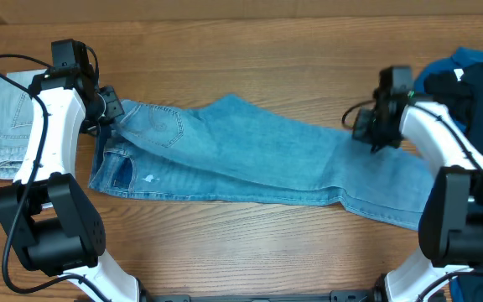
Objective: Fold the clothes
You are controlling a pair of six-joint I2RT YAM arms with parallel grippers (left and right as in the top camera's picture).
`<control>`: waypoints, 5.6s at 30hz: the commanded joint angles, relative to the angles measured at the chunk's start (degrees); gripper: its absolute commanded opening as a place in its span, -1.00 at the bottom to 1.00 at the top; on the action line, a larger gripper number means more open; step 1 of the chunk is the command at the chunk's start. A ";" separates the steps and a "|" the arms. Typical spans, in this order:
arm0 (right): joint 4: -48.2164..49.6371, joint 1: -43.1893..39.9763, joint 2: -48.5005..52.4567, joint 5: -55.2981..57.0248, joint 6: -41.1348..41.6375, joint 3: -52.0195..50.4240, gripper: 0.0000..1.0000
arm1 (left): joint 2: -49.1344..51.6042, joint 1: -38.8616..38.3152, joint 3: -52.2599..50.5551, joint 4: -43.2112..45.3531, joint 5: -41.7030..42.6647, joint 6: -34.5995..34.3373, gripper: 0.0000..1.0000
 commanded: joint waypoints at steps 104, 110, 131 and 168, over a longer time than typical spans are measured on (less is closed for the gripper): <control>-42.58 -20.68 14.29 -9.09 9.60 40.87 0.02 | -0.31 0.90 -0.46 0.33 0.31 -1.44 -0.54; -43.21 -20.37 2.82 -5.01 10.34 38.51 0.14 | -0.31 0.90 -0.46 0.81 0.31 -1.42 -0.47; -3.08 -20.20 -16.20 -10.40 11.82 -18.32 -0.07 | -0.31 0.90 -0.46 1.14 0.31 -1.42 -0.37; 22.29 -20.20 -15.58 -9.79 14.10 -30.45 0.39 | -0.31 0.90 -0.46 1.03 0.31 -1.40 -0.41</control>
